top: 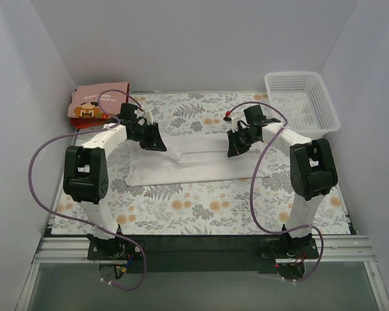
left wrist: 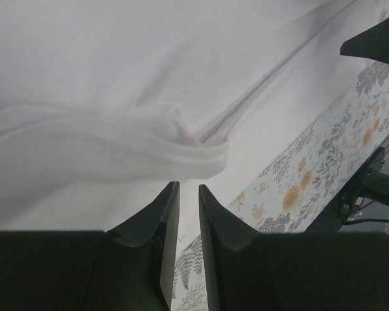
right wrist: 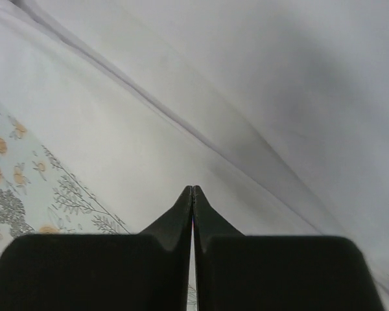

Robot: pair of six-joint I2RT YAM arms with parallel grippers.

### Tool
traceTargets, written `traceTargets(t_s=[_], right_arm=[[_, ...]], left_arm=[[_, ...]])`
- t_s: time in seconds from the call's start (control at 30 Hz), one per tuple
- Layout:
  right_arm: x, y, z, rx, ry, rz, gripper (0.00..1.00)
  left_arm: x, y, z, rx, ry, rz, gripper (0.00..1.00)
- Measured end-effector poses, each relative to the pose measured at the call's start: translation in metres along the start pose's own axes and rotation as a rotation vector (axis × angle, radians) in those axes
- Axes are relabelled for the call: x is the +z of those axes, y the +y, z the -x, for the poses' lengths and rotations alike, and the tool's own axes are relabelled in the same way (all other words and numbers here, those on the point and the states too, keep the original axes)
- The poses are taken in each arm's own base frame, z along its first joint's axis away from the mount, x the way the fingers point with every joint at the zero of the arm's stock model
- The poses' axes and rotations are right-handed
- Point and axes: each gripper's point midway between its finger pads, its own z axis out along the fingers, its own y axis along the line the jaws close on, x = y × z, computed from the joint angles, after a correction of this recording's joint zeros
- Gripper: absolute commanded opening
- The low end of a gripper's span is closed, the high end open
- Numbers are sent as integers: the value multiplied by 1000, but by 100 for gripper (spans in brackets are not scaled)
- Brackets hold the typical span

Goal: Fold and stack the t-shirts
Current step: Fold the tshirt

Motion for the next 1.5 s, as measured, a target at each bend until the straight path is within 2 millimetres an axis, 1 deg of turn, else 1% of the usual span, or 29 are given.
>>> traceTargets(t_s=[0.07, 0.13, 0.17, 0.23, 0.3, 0.33, 0.4, 0.5, 0.57, 0.6, 0.67, 0.73, 0.8, 0.83, 0.87, 0.9, 0.97, 1.03, 1.07, 1.1, 1.17, 1.2, 1.27, 1.37, 1.43, 1.5], right_arm=[[4, -13, -11, -3, 43, -33, 2], [8, -21, -19, -10, 73, -54, 2], [11, -25, -25, -16, 94, -64, 1], [15, -30, -35, -23, 128, -74, 1], [15, -32, -35, -40, 130, -79, 1], [15, -32, -36, -46, 131, -78, 1], [16, -32, -37, -57, 128, -74, 1], [15, -27, -40, -75, 111, -67, 1], [16, -15, -47, -94, 116, -44, 1], [16, -6, -51, -109, 122, -24, 1], [16, 10, -62, -127, 152, 13, 1], [14, 25, -72, -134, 196, 48, 1], [8, 29, -76, -124, 223, 64, 3], [4, 27, -72, -116, 220, 65, 3], [-1, 24, -65, -108, 207, 58, 3], [-7, 18, -52, -107, 182, 43, 2], [-19, 5, -22, -127, 119, -6, 1], [-32, -12, 13, -160, 46, -73, 1], [-37, -18, 26, -177, 20, -103, 1], [-39, -24, 35, -192, 5, -125, 1], [-37, -33, 42, -208, 7, -156, 1], [-33, -39, 41, -212, 23, -170, 1], [-21, -52, 33, -212, 70, -192, 1], [-4, -65, 10, -202, 156, -202, 1], [2, -70, -7, -194, 208, -202, 1], [5, -71, -23, -193, 247, -197, 1]], left_arm=[[24, -4, -6, 12, 53, 3, 17], [44, -2, -9, 12, 90, 20, 17], [51, 2, -9, 9, 99, 31, 17], [65, 18, -9, -5, 118, 73, 17], [72, 32, -10, -19, 130, 110, 17], [75, 35, -9, -27, 135, 112, 17], [76, 38, 0, -24, 127, 120, 17], [83, 43, 21, 2, 104, 137, 19], [89, 45, 36, 29, 88, 141, 23], [90, 45, 41, 43, 81, 145, 26], [87, 46, 47, 68, 73, 162, 28], [79, 46, 51, 86, 64, 178, 31], [67, 41, 52, 103, 54, 192, 33], [59, 37, 53, 112, 46, 194, 34], [50, 32, 52, 123, 34, 195, 34], [39, 25, 50, 129, 23, 196, 33], [18, 12, 47, 140, -6, 197, 27], [1, 0, 43, 149, -34, 198, 22], [-4, -2, 40, 147, -44, 207, 17], [-7, -2, 37, 139, -48, 215, 12], [-6, 5, 28, 118, -32, 244, 7], [-2, 12, 21, 101, -14, 262, 7], [5, 27, 5, 64, 30, 301, 6], [13, 47, -15, 18, 92, 362, 5], [16, 57, -20, 5, 114, 396, 5], [20, 67, -25, -3, 131, 431, 3]])
